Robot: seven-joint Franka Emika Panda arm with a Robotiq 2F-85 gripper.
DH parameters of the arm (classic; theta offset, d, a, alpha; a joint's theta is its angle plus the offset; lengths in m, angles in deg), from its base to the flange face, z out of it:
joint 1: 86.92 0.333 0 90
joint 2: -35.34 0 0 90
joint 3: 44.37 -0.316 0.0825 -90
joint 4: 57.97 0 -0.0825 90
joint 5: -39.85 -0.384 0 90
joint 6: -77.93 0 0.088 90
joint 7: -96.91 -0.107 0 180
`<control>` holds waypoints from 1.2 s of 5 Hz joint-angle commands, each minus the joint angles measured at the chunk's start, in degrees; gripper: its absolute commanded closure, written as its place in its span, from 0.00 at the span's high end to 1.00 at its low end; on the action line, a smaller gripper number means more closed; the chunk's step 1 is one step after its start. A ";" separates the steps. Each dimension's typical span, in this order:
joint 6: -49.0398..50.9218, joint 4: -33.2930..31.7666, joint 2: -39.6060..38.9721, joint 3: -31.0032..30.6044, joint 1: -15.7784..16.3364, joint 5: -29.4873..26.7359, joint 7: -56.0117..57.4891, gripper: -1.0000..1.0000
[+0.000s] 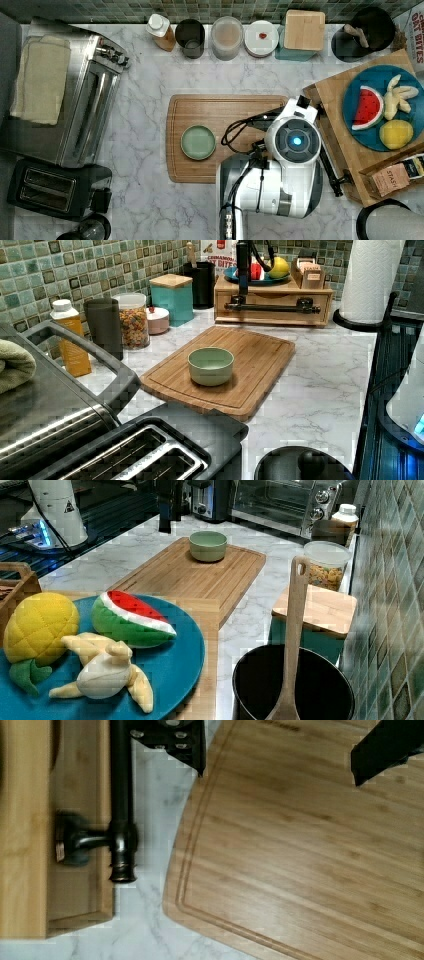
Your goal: Open the drawer.
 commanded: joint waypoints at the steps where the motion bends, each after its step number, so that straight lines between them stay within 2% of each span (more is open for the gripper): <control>1: -11.12 -4.23 0.46 6.45 -2.43 -1.75 16.54 1.00; 3: -16.53 -6.08 -2.65 9.88 -4.22 -6.53 25.51 1.00; 4: -16.92 -7.50 -2.13 10.77 -4.72 -4.68 24.02 1.00; 6: -19.26 -9.42 -3.89 13.45 -4.46 -7.57 26.25 1.00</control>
